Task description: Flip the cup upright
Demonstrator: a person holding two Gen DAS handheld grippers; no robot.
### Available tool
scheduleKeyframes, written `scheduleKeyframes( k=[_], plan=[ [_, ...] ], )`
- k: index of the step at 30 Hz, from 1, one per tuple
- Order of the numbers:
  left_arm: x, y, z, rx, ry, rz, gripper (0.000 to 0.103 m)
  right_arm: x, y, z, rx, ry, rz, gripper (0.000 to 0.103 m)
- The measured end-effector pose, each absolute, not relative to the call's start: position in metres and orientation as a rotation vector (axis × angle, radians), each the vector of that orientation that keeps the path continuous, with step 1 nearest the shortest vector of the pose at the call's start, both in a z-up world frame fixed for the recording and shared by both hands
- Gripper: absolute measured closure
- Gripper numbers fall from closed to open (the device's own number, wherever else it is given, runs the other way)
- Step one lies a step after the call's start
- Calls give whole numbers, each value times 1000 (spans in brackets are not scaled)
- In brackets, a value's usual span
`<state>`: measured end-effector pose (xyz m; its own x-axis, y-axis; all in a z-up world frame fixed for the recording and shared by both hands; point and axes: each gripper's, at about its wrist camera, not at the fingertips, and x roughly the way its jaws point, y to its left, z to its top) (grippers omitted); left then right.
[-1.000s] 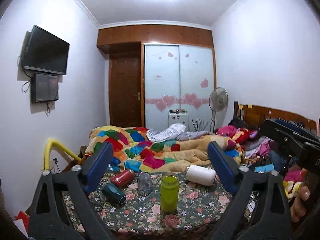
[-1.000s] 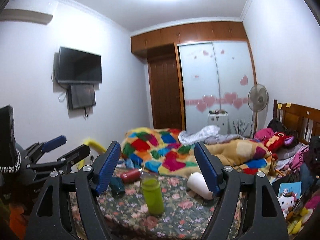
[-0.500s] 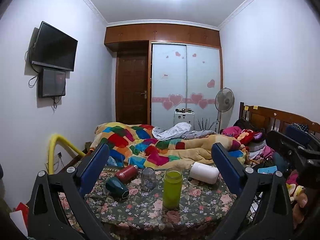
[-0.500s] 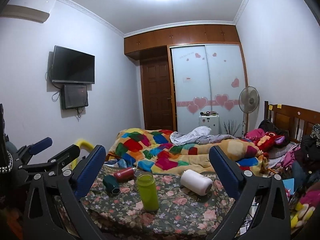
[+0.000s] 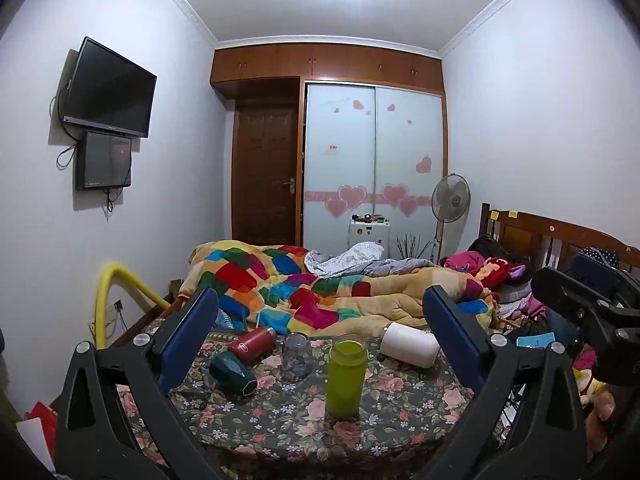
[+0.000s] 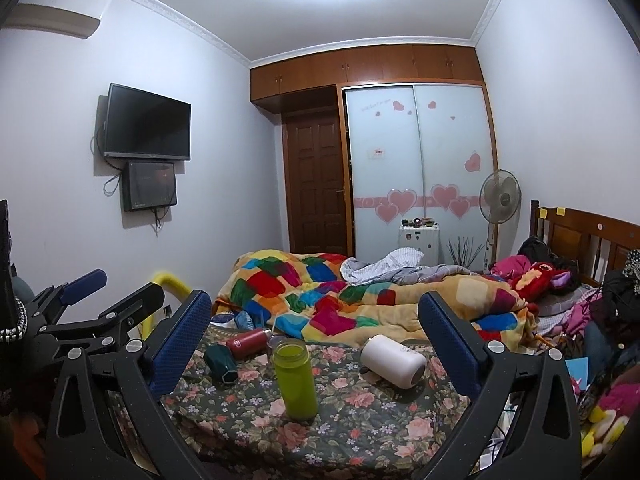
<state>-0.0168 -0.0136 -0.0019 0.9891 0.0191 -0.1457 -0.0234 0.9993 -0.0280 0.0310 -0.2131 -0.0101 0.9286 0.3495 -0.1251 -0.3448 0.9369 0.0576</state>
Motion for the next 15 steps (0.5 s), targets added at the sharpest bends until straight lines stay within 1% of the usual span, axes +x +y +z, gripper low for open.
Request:
scheduleKeyframes(
  k=[15],
  plan=[
    [-14,-13,-5,-32,148,23,0,33,-214,-13,29,150,358,0]
  ],
)
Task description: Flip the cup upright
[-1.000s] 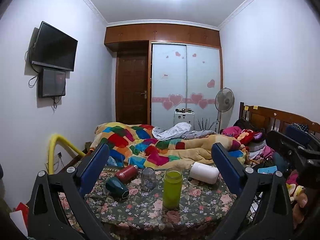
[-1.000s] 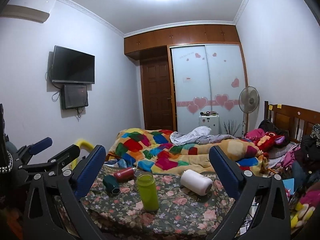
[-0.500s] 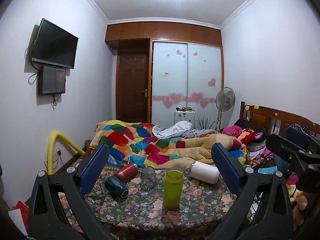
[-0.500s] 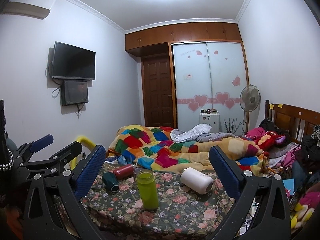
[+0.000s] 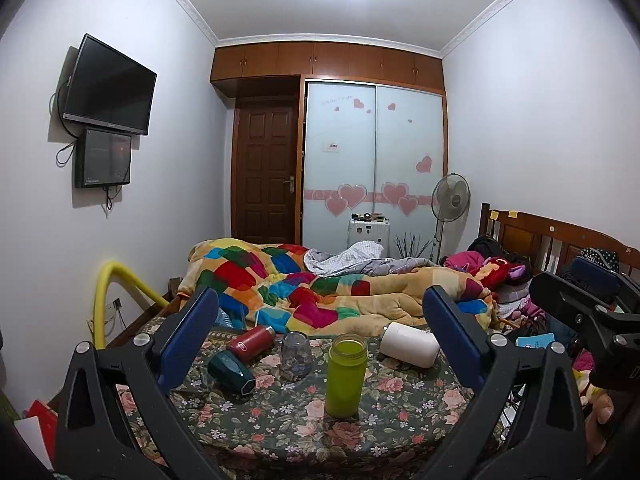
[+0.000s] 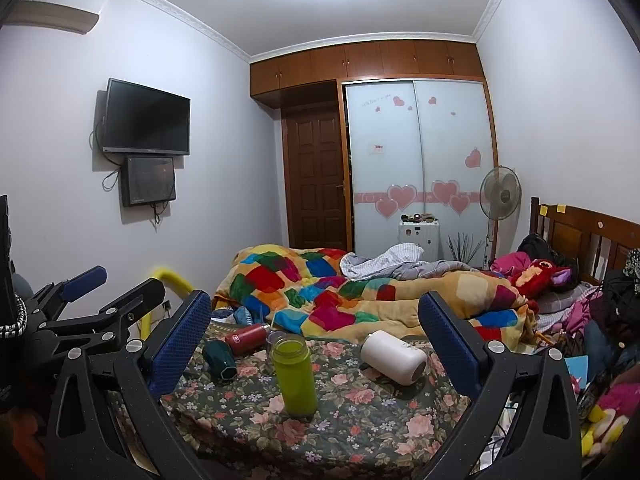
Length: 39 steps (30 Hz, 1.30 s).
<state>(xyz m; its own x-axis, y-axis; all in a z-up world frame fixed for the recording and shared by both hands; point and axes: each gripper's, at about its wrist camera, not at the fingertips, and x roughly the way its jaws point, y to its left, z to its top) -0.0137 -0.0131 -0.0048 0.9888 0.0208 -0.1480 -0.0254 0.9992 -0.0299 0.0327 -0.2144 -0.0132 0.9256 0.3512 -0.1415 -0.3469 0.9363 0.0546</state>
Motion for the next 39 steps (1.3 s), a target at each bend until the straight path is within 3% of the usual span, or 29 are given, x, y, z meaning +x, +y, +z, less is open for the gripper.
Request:
scheduleKeyframes(
  k=[39],
  plan=[
    [-12,-17,-2,-63,159,0,0,33,-214,-10,27,148,354,0]
  ],
)
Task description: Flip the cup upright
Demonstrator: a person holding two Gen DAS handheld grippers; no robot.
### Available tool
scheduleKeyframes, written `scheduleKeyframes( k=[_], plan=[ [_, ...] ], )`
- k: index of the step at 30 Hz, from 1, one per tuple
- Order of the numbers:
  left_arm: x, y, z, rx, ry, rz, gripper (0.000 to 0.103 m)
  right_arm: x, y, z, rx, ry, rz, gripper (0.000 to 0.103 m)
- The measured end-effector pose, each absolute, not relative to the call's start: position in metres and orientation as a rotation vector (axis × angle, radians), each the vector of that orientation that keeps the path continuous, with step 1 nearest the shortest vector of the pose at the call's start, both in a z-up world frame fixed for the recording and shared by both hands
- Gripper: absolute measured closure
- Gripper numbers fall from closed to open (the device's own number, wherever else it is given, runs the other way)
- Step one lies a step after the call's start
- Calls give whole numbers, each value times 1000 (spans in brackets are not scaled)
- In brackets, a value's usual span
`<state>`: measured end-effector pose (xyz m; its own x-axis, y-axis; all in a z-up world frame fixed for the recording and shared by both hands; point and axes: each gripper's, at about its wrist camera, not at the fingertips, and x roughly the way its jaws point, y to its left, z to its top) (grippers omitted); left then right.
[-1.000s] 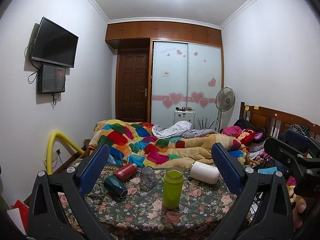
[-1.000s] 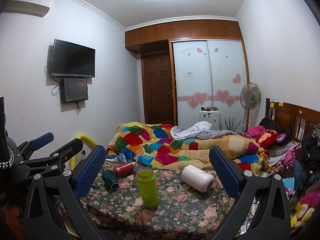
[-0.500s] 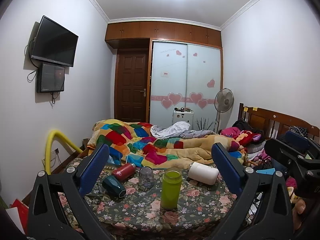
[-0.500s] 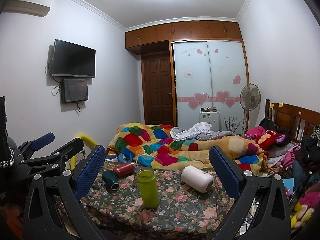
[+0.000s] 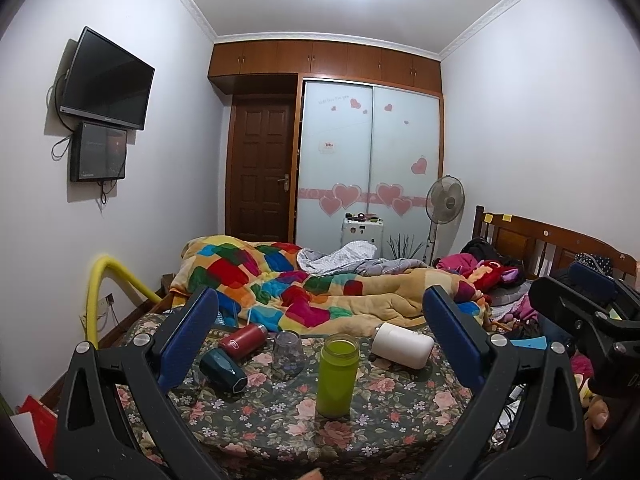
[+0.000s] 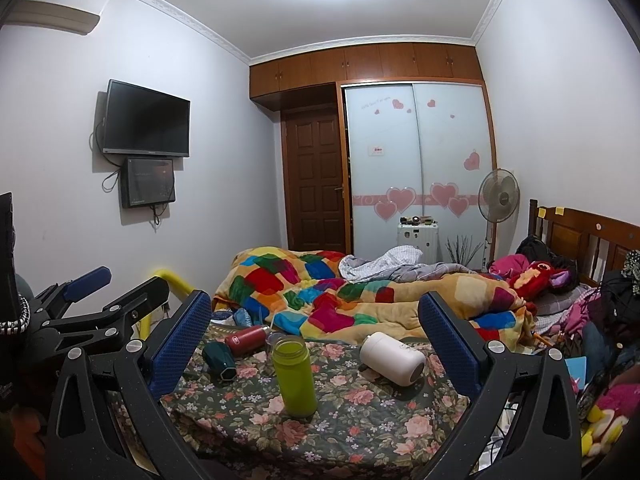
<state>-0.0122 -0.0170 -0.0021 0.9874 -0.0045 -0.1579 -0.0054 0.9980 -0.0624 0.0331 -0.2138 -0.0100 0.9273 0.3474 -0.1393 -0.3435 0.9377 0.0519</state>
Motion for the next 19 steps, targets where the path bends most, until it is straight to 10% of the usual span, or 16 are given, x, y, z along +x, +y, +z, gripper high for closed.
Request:
scheduleKeyframes(
  k=[19],
  plan=[
    [-9,-8,-9,-65,166,-9,0,42,-211,-13,24,176,342,0]
  ],
)
